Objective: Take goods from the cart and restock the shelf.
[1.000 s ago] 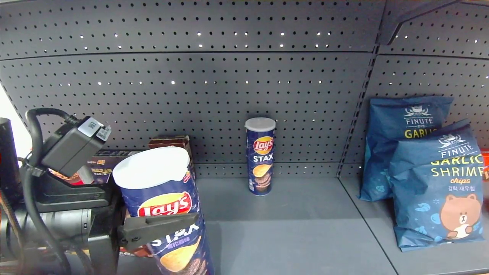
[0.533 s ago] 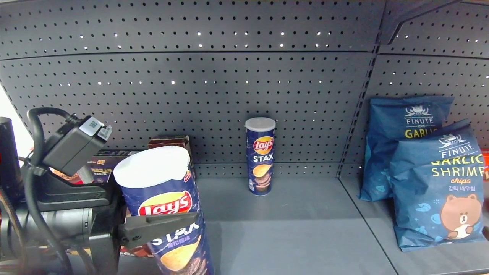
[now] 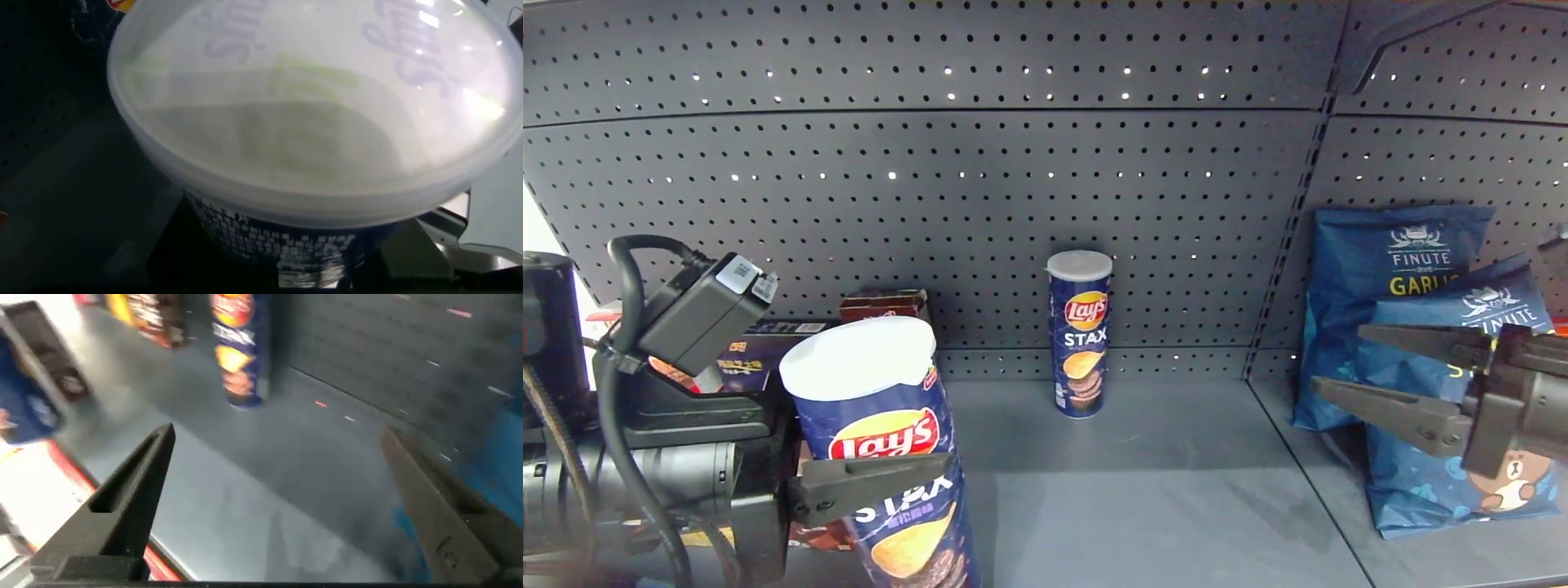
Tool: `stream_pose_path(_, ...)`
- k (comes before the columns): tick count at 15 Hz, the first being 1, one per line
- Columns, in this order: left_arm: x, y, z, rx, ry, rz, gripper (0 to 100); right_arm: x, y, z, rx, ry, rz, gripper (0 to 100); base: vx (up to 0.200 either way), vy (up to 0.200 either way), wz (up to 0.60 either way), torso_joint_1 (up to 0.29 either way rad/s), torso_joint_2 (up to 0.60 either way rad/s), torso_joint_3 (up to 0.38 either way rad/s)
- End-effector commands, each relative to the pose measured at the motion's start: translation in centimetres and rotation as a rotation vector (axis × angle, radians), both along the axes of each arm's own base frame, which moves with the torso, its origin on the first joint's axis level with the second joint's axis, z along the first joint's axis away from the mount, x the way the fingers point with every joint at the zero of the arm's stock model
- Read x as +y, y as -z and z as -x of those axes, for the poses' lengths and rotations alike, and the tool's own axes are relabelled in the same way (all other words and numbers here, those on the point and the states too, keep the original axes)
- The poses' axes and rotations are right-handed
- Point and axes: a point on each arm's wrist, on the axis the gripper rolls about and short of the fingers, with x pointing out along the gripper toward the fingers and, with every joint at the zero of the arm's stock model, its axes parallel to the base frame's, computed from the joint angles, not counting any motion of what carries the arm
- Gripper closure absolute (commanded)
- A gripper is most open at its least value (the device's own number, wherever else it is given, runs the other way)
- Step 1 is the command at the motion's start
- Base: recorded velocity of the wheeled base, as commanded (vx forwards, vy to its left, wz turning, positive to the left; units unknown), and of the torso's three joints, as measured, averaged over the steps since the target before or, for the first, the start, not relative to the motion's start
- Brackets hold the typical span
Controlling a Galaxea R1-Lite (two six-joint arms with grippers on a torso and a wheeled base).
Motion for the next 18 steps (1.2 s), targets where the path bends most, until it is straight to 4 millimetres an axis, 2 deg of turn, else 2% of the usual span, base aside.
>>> stream_pose_path(1,-0.1,0.2,-0.3,0.009,0.001,-0.004,100,2.0,1.2,-4.9,0.054,-0.046,0.006,0,0.000,0.000,0.00,0.000,0.00,0.000)
stream_pose_path(4,-0.2,0.4,-0.5,0.018,0.004,-0.006,100,3.4,2.2,-8.6,-0.029,-0.008,-0.012,0,0.000,0.000,0.00,0.000,0.00,0.000)
stream_pose_path(6,-0.3,0.4,-0.7,0.021,0.004,-0.008,100,3.8,3.1,-10.8,-0.087,-0.093,-0.049,0,0.000,0.000,0.00,0.000,0.00,0.000)
stream_pose_path(7,-0.3,0.4,-0.7,0.021,0.004,-0.008,100,3.8,3.1,-10.8,-0.087,-0.093,-0.049,0,0.000,0.000,0.00,0.000,0.00,0.000)
stream_pose_path(8,-0.3,0.5,-0.8,0.022,0.005,-0.008,100,4.2,3.8,-11.7,-0.104,-0.201,-0.069,0,0.000,0.000,0.00,0.000,0.00,0.000)
stream_pose_path(9,-0.3,0.5,-0.8,0.022,0.005,-0.008,100,4.2,3.8,-11.7,-0.104,-0.201,-0.069,0,0.000,0.000,0.00,0.000,0.00,0.000)
stream_pose_path(13,-0.6,0.6,-1.1,0.031,0.010,-0.011,100,5.4,5.0,-14.1,-0.089,-0.242,-0.068,0,0.000,0.000,0.00,0.000,0.00,0.000)
stream_pose_path(18,-0.8,0.1,-1.5,0.019,0.013,-0.007,100,8.1,7.0,-16.9,-0.074,-0.326,-0.074,0,0.000,0.000,0.00,0.000,0.00,0.000)
